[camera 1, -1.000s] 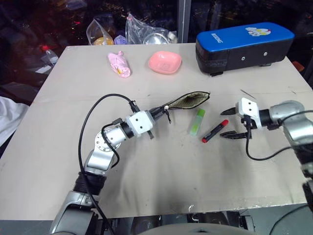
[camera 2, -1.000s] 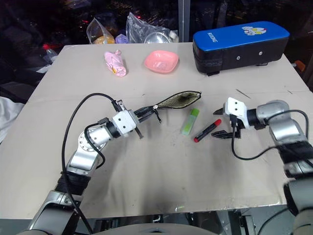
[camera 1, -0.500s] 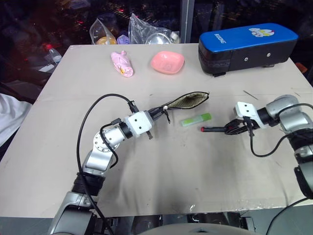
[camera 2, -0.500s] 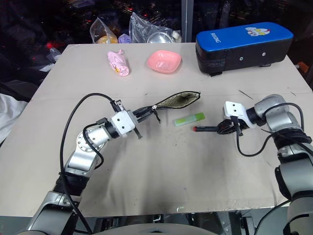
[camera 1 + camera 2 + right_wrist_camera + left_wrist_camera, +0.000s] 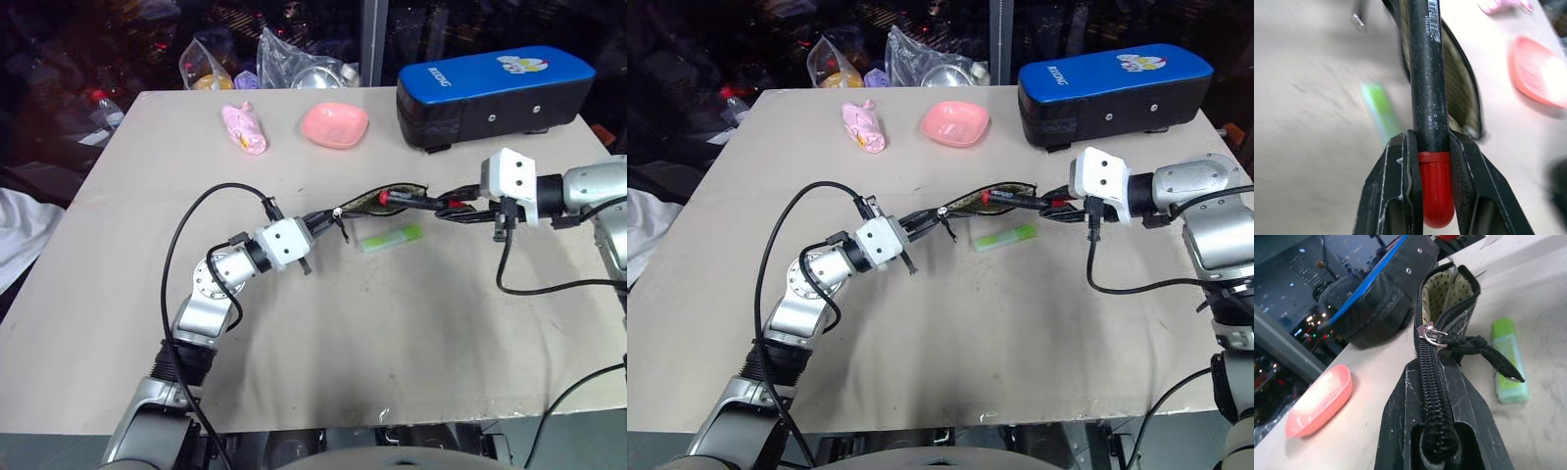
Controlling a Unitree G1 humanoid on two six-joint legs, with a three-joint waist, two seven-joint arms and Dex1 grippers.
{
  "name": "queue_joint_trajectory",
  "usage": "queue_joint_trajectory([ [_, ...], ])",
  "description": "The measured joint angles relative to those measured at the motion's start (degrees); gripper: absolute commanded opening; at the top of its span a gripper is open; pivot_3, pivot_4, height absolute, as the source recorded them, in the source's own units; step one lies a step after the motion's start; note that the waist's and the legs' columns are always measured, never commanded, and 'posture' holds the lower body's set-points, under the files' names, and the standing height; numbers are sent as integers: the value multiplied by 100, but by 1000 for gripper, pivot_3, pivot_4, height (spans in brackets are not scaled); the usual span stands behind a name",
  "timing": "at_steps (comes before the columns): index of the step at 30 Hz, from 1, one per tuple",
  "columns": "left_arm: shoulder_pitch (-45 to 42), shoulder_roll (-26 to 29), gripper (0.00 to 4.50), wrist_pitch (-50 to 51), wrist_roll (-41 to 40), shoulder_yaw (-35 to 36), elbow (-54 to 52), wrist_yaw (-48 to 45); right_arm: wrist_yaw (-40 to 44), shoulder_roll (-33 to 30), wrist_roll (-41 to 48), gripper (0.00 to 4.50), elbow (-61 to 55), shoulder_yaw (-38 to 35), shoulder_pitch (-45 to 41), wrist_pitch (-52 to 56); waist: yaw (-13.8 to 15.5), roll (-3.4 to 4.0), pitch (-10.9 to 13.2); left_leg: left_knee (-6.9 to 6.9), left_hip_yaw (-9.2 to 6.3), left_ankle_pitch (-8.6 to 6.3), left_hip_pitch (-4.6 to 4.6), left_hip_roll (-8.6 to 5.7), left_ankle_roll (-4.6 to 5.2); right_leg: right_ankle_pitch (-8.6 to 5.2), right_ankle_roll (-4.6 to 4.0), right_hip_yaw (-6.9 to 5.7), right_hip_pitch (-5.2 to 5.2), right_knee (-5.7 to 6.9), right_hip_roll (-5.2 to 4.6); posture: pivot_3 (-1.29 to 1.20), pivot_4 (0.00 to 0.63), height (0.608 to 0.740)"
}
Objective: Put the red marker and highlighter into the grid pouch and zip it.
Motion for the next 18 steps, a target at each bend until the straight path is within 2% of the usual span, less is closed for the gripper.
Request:
queue_joint_trajectory([
  [6,-122,-64,0,-50,3,-17,104,-69,-279,31,-947,234,361,495,-329,-869,-13,0,0,16,6,-5,-7,-1,9,2,2,6,0,-4,2,0,150,738],
  [10,-171,-121,0,-78,18,-111,150,-104,-555,533,-1468,234,735,910,-856,-1308,-69,0,0,18,7,-5,-2,2,8,2,2,6,0,4,12,0,150,738],
  [18,-202,-148,0,-89,74,-130,211,-56,-805,1096,-2348,234,1051,1556,-1273,-1776,-53,1,1,20,21,-5,-6,5,8,2,2,2,-2,6,6,0,150,738],
])
